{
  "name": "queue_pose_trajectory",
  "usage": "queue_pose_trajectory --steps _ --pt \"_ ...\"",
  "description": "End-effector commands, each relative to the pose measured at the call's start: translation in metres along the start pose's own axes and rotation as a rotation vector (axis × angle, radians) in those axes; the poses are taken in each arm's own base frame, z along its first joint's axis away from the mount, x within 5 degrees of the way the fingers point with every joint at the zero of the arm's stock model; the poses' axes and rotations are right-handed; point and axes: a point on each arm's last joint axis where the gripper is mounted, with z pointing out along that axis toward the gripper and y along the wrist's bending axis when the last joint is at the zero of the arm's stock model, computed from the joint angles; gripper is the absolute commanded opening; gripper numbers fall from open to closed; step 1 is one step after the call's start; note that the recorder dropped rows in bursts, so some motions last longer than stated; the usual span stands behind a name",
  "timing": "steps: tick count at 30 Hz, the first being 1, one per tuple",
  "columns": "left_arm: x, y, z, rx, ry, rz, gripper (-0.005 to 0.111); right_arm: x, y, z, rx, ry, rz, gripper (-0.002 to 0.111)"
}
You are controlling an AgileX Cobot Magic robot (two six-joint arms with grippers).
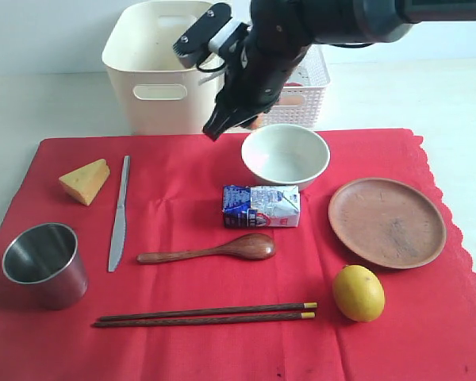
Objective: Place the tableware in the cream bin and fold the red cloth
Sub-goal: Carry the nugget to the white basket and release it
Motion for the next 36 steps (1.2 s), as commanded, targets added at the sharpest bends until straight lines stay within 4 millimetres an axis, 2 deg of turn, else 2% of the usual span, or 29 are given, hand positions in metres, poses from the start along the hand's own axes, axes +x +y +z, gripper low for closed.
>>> queue_pose_trajectory --steps 1,9,12,15,24,27,30,36 --pt "0.000 0.000 0.000 -0.003 -0.008 0.002 0.000 0.002 -0.035 -0.003 0.058 -0.080 0.071 0.000" --pt "0.000 0.000 0.000 -0.003 -0.008 0.002 0.000 0.012 -0.091 -0.002 0.146 -0.235 0.276 0.000" --pt "0.000 0.000 0.000 -0.003 -0.008 0.002 0.000 0.014 -0.106 -0.003 0.171 -0.300 0.337 0.000" --pt "0.000 0.000 0.000 -0.003 -0.008 0.002 0.000 0.015 -0.115 0.000 0.189 -0.349 0.347 0.000" --pt "0.000 0.000 0.000 -0.003 -0.008 0.002 0.000 0.014 -0.119 0.033 0.206 -0.521 0.333 0.000" --pt "0.000 0.000 0.000 -0.003 -0.008 0.002 0.000 0.016 -0.125 0.043 0.208 -0.540 0.389 0.000" --pt "0.000 0.000 0.000 -0.003 -0.008 0.002 0.000 0.018 -0.133 0.053 0.203 -0.526 0.468 0.006" --pt "0.000 0.000 0.000 -0.003 -0.008 0.002 0.000 0.020 -0.134 0.074 0.182 -0.447 0.493 0.032"
